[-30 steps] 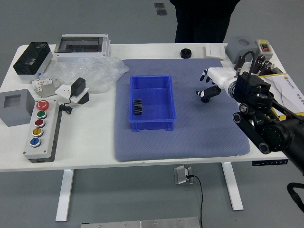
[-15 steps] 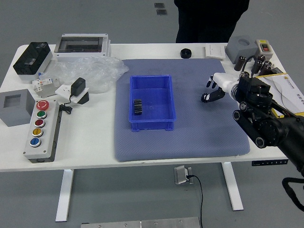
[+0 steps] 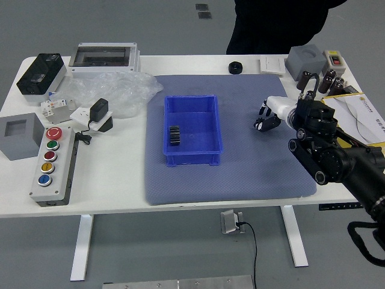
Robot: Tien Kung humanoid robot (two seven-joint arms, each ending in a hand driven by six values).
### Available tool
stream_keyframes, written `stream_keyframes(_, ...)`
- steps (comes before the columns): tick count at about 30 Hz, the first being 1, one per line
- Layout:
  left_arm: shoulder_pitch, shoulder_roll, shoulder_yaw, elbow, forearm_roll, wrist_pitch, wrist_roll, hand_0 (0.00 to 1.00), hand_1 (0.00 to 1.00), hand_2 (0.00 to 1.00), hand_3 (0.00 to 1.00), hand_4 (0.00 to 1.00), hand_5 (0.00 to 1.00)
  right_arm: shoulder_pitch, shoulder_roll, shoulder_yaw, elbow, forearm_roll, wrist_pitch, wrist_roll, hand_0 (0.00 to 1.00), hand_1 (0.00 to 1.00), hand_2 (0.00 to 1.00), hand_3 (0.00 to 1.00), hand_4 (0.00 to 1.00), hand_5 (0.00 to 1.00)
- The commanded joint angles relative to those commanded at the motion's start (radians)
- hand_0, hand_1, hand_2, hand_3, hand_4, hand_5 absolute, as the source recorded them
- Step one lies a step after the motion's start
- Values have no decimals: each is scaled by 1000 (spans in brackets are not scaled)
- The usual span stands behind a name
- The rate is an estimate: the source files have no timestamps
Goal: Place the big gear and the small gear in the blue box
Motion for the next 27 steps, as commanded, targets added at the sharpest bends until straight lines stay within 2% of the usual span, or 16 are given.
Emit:
stream_keyframes(12, 1, -1, 2, 0, -1, 0, 0, 813, 818, 816, 761, 507, 144, -8, 11, -10, -3, -12, -1, -10, 685, 608, 695, 690, 685, 402)
stream_keyframes(13, 1, -1, 3, 0, -1, 0, 0, 813, 817, 816, 760, 506, 144, -9, 11, -10, -1, -16, -3, -12, 647, 579, 680, 673, 663, 397)
stream_keyframes(18, 2, -2, 2, 0, 0, 0, 0, 813, 817, 816, 760, 506, 144, -15, 10, -10, 2, -36, -11, -17, 647, 579, 680, 673, 663, 397)
stream_keyframes(19, 2, -2, 3, 0, 0, 0, 0, 813, 817, 816, 760, 506, 145, -17, 10, -10, 3, -40, -13, -18, 593, 533, 644, 651, 584, 347)
stream_keyframes(24, 2, -4, 6, 0, -2, 0, -1, 813, 817, 816, 760, 506, 145, -24, 13, -10, 1, -64, -25, -20, 593, 533, 644, 651, 584, 347)
stream_keyframes(25, 2, -5, 7, 0, -2, 0, -1, 813, 818, 816, 761, 507, 144, -26, 14, -9, 1, -69, -27, -20, 549, 504, 602, 646, 492, 274)
stream_keyframes(27, 2, -5, 7, 0, -3, 0, -1, 813, 818, 816, 761, 507, 144, -28, 15, -9, 0, -76, -31, -20, 549, 504, 602, 646, 492, 274)
